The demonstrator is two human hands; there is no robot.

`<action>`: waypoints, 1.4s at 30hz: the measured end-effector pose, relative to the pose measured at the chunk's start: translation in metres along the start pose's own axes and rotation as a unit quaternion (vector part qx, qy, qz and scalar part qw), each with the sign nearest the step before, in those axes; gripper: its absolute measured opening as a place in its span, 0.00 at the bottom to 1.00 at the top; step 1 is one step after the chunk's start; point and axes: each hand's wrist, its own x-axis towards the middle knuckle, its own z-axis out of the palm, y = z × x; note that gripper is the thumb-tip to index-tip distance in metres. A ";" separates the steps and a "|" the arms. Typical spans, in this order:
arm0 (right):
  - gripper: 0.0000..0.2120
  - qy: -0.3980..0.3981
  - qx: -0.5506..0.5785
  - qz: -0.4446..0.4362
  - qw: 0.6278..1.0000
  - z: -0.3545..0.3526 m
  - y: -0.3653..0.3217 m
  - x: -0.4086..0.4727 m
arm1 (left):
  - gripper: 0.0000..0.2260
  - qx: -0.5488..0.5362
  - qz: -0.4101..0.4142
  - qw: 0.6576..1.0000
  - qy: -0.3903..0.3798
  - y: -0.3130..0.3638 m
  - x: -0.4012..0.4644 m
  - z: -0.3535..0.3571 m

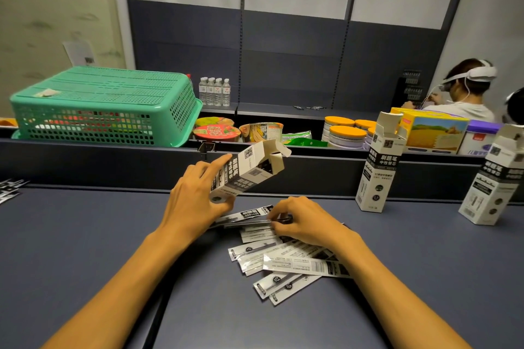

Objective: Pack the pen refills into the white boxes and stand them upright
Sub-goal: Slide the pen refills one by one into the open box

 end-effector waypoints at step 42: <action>0.12 0.375 -0.229 -0.120 0.890 -0.059 -0.013 -0.012 | 0.37 0.067 0.010 0.997 0.024 -0.006 0.002 0.003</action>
